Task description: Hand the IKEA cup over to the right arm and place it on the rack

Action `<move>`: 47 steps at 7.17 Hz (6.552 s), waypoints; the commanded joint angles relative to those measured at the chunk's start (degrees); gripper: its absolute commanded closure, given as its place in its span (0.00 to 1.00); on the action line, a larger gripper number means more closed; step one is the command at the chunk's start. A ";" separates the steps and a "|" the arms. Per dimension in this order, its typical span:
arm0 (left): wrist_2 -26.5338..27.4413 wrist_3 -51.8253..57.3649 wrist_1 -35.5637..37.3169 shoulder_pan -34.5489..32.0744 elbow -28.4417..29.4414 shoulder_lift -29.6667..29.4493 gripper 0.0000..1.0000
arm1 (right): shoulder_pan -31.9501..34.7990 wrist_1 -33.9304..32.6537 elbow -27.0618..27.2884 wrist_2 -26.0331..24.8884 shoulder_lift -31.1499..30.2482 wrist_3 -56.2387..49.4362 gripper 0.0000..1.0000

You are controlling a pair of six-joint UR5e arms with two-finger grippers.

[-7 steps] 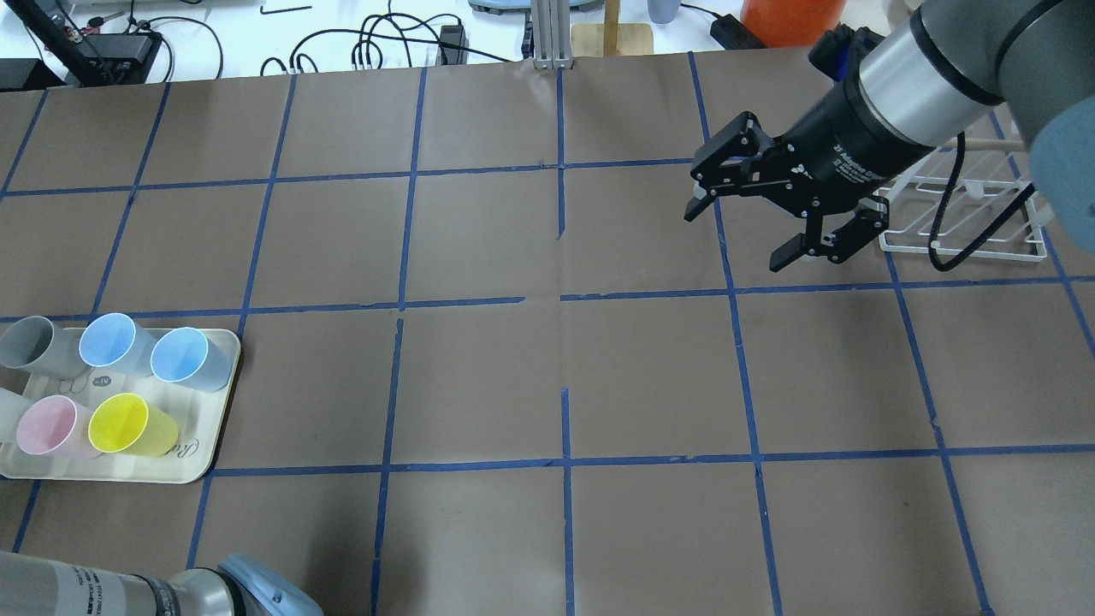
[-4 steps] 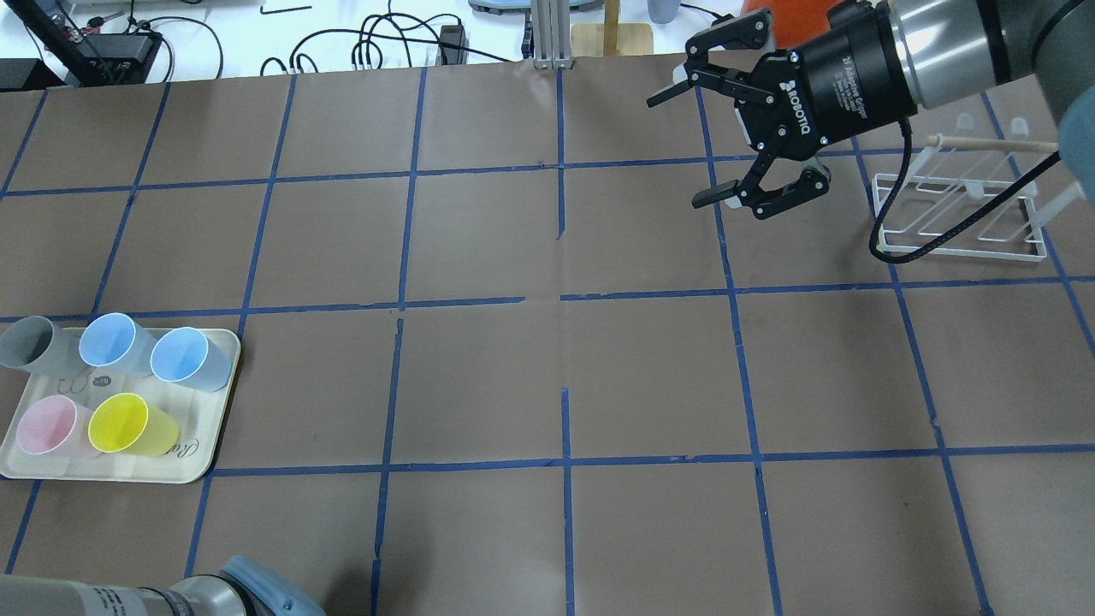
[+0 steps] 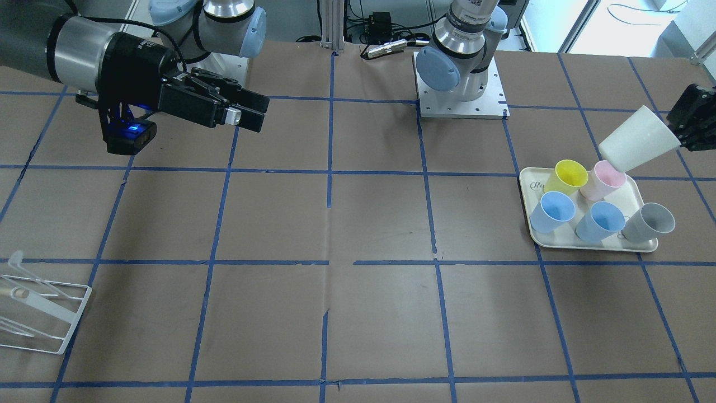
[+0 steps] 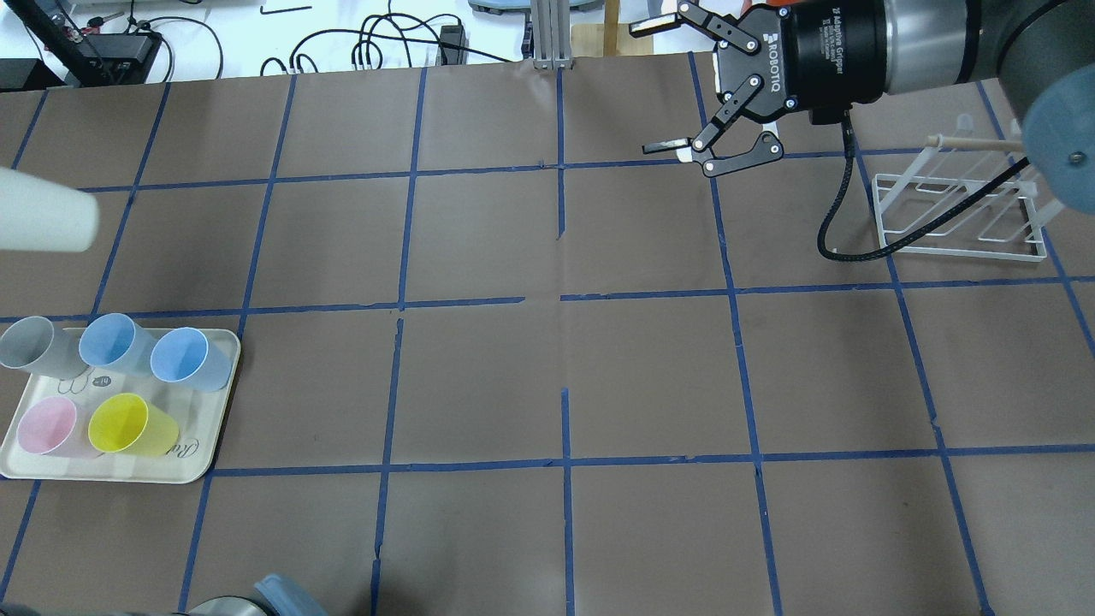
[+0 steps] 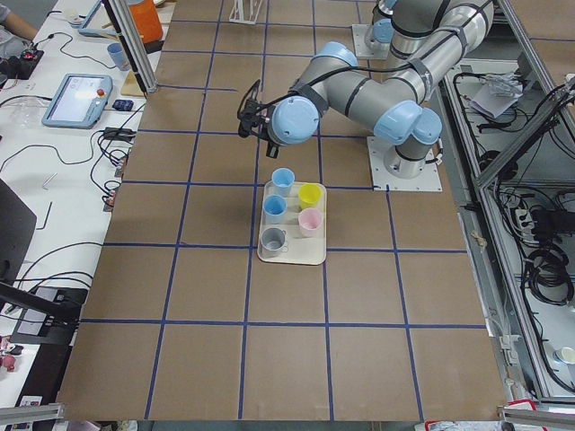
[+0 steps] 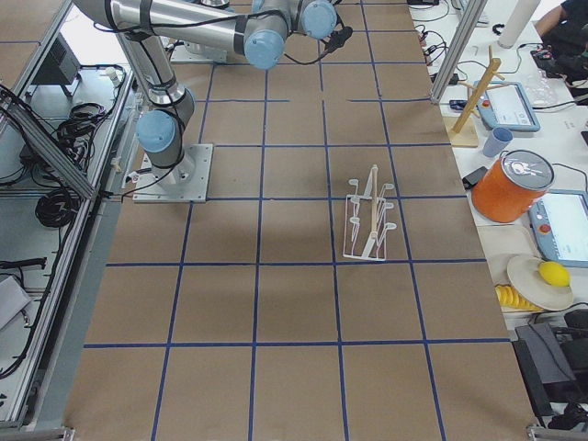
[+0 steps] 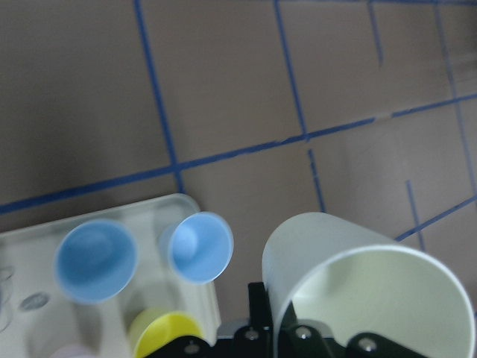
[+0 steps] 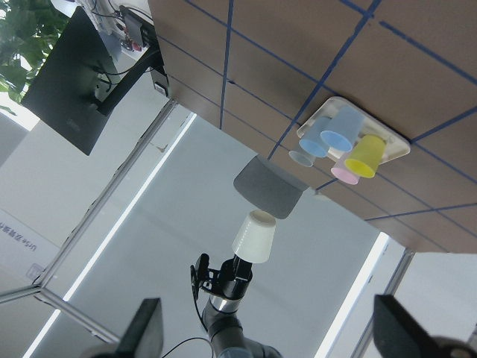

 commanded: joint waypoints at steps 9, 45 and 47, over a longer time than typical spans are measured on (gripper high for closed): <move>-46.89 -19.02 -0.47 -31.23 -11.14 1.24 1.00 | 4.63 -0.47 1.37 4.51 0.50 13.71 0.00; -52.52 -22.54 2.07 -36.33 -16.87 2.38 0.15 | 4.73 -21.30 -6.72 8.64 9.29 46.95 0.81; -52.17 -22.80 2.07 -36.25 -16.78 2.29 0.15 | 4.19 -21.22 -6.72 8.03 9.38 46.95 0.81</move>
